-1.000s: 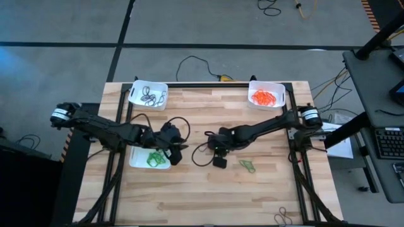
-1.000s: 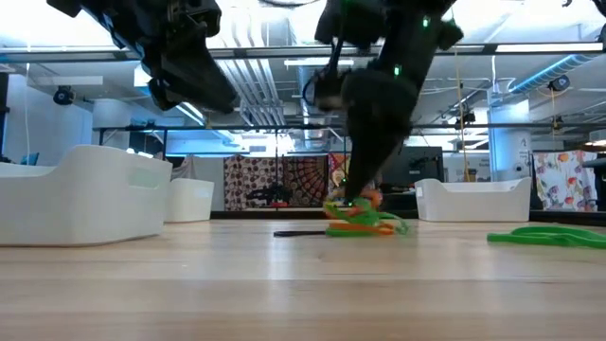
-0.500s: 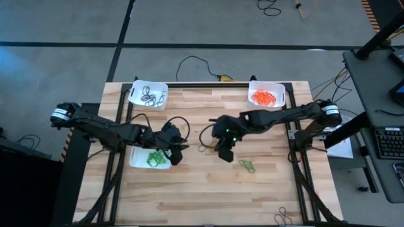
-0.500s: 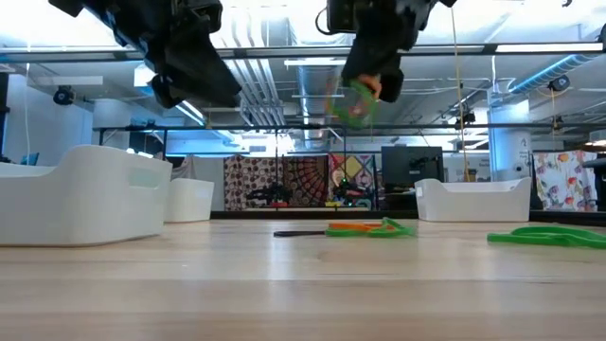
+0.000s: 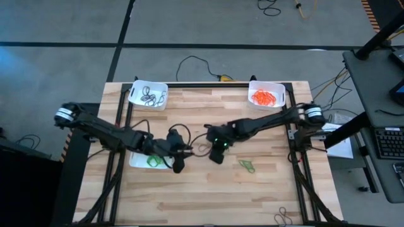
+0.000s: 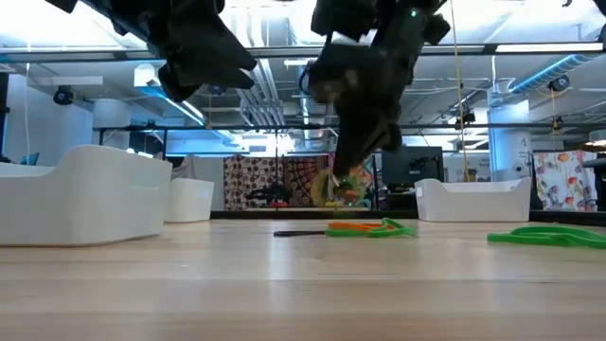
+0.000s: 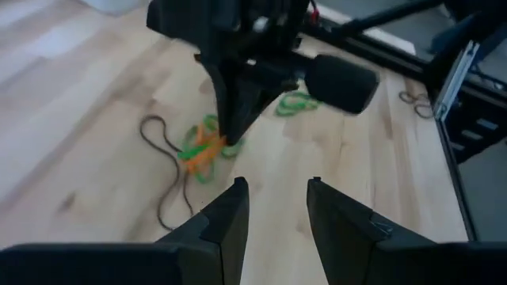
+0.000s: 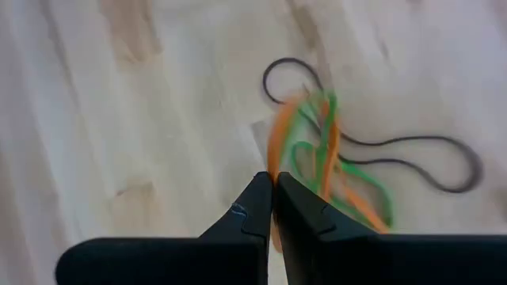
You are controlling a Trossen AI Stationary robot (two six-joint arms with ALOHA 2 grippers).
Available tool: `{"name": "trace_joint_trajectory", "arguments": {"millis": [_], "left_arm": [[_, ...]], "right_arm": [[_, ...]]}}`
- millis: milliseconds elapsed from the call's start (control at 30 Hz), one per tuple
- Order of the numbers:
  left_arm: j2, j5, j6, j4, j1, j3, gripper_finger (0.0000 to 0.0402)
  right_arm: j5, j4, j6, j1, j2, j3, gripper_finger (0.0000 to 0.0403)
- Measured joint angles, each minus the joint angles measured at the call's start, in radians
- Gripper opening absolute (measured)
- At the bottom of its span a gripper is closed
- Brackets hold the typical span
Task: Sort rubber bands into baskets
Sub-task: Put the orange rubber band into the top right white bin
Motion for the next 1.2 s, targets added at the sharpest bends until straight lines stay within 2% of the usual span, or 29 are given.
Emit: {"name": "trace_joint_trajectory", "arguments": {"millis": [133, 367, 567, 667, 767, 833, 900, 1067, 1133, 1200], "left_arm": [[0.03, -0.02, -0.036, -0.002, -0.051, 0.0, 0.0114], [0.069, -0.061, -0.107, -0.024, -0.104, 0.0, 0.0114], [0.074, -0.063, -0.16, -0.056, -0.143, 0.0, 0.0114], [0.073, -0.066, -0.184, -0.087, -0.165, 0.0, 0.0114], [0.073, -0.101, -0.205, -0.103, -0.187, 0.0, 0.0114], [0.074, -0.122, -0.211, -0.103, -0.196, 0.0, 0.0114], [0.074, -0.14, -0.217, -0.104, -0.201, 0.0, 0.0114], [0.074, -0.165, -0.218, -0.105, -0.201, 0.0, 0.0114], [0.074, -0.188, -0.231, -0.105, -0.201, 0.0, 0.0114], [0.074, -0.193, -0.245, -0.104, -0.201, 0.0, 0.0114]], "right_arm": [[0.063, 0.07, 0.098, -0.006, 0.074, 0.0, 0.002], [0.058, 0.094, 0.159, -0.055, 0.123, 0.028, 0.0064], [-0.012, 0.094, 0.107, -0.087, 0.116, 0.029, 0.0062], [-0.086, 0.094, 0.074, -0.093, 0.115, 0.03, 0.0056], [-0.14, 0.084, 0.032, -0.071, 0.115, 0.03, 0.0061], [-0.139, 0.092, -0.012, -0.044, 0.119, 0.03, 0.0072], [-0.115, 0.092, -0.049, -0.022, 0.122, 0.03, 0.0084], [0.123, 0.105, -0.064, 0.008, 0.139, 0.028, 0.0103], [0.148, 0.115, -0.066, 0.009, 0.139, 0.027, 0.0106], [0.123, 0.13, -0.066, 0.009, 0.139, 0.029, 0.0105]]}}
